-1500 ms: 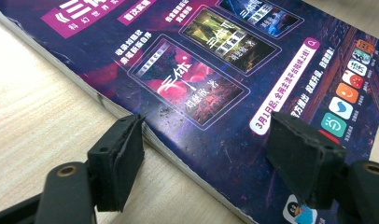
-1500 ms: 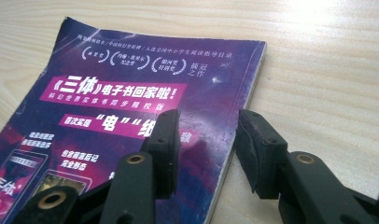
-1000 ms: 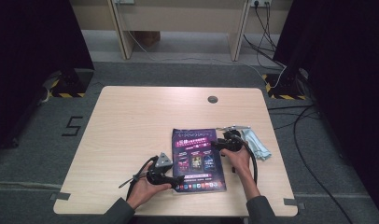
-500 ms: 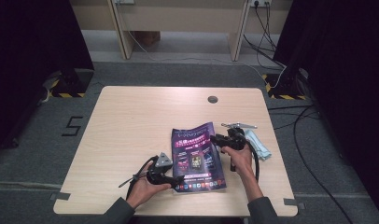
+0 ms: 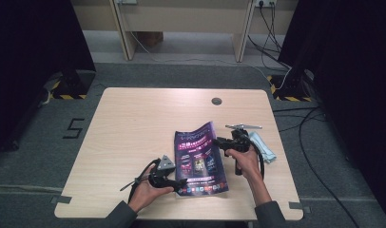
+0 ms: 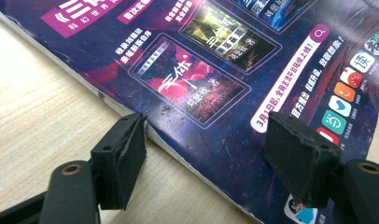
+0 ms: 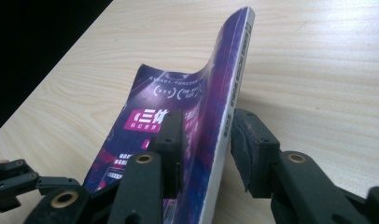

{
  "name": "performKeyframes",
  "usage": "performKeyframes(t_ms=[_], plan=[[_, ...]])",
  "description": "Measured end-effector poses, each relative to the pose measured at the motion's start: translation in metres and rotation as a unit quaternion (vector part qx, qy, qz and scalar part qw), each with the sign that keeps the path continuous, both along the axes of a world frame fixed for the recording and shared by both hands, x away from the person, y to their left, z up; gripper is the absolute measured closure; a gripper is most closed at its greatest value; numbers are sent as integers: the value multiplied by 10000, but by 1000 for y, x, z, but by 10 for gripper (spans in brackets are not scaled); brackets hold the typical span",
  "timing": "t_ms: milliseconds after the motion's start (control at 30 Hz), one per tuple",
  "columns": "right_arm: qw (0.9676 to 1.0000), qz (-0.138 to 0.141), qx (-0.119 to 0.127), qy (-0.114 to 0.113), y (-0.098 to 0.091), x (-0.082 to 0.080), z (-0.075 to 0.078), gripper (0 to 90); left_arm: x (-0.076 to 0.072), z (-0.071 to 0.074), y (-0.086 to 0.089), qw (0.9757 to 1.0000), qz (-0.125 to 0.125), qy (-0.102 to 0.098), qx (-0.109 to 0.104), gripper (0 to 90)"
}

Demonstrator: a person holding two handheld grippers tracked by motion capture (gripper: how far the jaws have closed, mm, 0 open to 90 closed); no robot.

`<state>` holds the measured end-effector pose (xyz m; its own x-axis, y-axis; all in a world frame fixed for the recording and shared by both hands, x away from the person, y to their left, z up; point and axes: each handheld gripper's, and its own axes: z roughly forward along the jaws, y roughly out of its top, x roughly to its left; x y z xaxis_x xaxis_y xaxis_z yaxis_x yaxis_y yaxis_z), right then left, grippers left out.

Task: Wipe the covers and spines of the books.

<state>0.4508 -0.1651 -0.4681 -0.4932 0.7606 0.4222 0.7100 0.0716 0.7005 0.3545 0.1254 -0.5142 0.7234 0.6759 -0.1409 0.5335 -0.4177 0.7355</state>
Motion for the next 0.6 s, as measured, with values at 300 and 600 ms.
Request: performKeyframes(t_ms=[300, 600], plan=[[9985, 341, -434, 17, 11, -2, 3, 693, 0, 0, 1, 10000, -2, 8, -12, 286], [9983, 426, -380, -73, 8, -5, 6, 728, -1, -1, 2, 10000, 33, -32, -57, 282]])
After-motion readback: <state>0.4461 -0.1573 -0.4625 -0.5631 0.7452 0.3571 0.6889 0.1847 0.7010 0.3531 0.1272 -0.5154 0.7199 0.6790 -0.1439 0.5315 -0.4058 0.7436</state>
